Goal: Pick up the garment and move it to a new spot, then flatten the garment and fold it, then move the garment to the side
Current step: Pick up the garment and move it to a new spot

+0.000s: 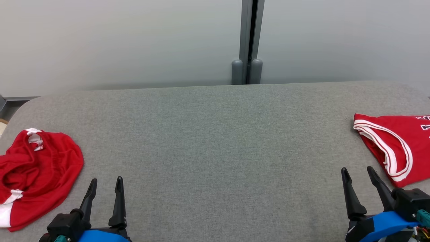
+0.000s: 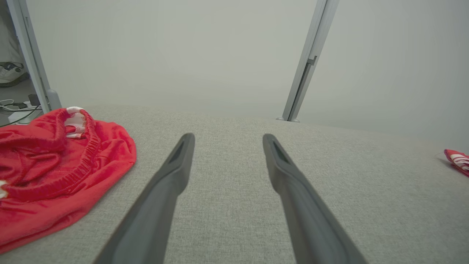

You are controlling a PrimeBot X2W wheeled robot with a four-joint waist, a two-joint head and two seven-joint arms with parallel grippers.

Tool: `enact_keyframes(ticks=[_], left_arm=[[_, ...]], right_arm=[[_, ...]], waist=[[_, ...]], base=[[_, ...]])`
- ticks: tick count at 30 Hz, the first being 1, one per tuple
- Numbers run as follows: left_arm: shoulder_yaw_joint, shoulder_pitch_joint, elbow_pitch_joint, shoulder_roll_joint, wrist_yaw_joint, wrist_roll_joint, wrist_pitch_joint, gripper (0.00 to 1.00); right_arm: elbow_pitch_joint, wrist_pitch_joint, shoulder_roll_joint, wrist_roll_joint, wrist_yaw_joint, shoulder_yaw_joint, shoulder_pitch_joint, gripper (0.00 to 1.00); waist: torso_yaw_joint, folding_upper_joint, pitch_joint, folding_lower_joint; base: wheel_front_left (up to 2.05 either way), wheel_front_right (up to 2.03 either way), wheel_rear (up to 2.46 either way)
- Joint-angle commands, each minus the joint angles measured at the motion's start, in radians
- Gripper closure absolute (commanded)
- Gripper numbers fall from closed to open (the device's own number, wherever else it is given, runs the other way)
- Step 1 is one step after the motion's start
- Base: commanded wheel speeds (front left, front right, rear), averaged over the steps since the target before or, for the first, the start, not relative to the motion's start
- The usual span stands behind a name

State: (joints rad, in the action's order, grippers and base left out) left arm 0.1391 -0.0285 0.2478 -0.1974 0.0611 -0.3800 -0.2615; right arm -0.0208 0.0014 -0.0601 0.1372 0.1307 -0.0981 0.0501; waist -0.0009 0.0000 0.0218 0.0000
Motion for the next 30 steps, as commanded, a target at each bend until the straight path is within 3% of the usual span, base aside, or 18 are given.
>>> enact_keyframes(ticks=[1,10,30], left_arm=[[0.0,0.012,-0.004,-0.005,-0.004,-0.003,-0.001,0.0],[0.004,0.013,-0.023,-0.007,-0.017,-0.007,0.009,0.0],[-0.01,-0.033,-0.066,-0.053,-0.035,-0.024,0.036,0.0]], right_arm=[[-0.004,-0.005,0.0,0.002,0.0,0.002,0.006,0.0],[-0.032,-0.02,-0.002,0.013,0.0,0.019,-0.006,0.0],[-0.061,-0.052,-0.009,0.015,0.0,0.036,-0.006,0.0]], waist=[[0.005,0.0,0.0,0.0],[0.079,0.0,0.004,0.0],[0.377,0.0,-0.018,0.0]], base=[[0.0,0.0,0.0],[0.0,0.0,0.0],[0.0,0.0,0.0]])
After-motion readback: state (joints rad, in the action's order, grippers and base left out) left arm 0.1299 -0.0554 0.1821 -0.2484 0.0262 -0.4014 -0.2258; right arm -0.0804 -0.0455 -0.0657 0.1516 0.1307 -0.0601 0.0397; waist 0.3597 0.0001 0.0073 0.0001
